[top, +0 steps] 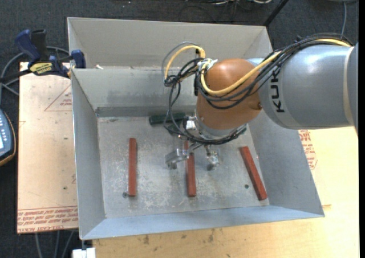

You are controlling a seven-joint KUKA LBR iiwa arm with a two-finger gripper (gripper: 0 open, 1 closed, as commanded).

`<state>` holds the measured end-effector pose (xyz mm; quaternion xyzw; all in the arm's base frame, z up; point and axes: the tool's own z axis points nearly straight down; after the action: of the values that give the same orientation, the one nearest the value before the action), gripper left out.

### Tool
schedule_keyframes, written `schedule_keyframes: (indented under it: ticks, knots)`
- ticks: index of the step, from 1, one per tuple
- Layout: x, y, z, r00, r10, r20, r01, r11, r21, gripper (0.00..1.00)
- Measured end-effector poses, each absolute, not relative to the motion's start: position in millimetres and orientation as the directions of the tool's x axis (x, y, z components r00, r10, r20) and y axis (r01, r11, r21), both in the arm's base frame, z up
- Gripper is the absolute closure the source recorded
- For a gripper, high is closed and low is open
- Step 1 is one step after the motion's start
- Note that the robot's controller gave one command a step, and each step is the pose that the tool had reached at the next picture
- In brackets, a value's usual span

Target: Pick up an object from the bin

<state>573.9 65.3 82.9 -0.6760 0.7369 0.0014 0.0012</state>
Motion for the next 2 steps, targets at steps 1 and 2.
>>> schedule_keyframes:
  ticks: [1,2]
  knots:
    - [573.8,65.2,82.6,-0.086,-0.996,-0.004,-0.996,0.086,0.001,1.0]
    - [573.8,65.2,82.7,-0.086,-0.996,-0.004,-0.996,0.086,0.001,0.0]
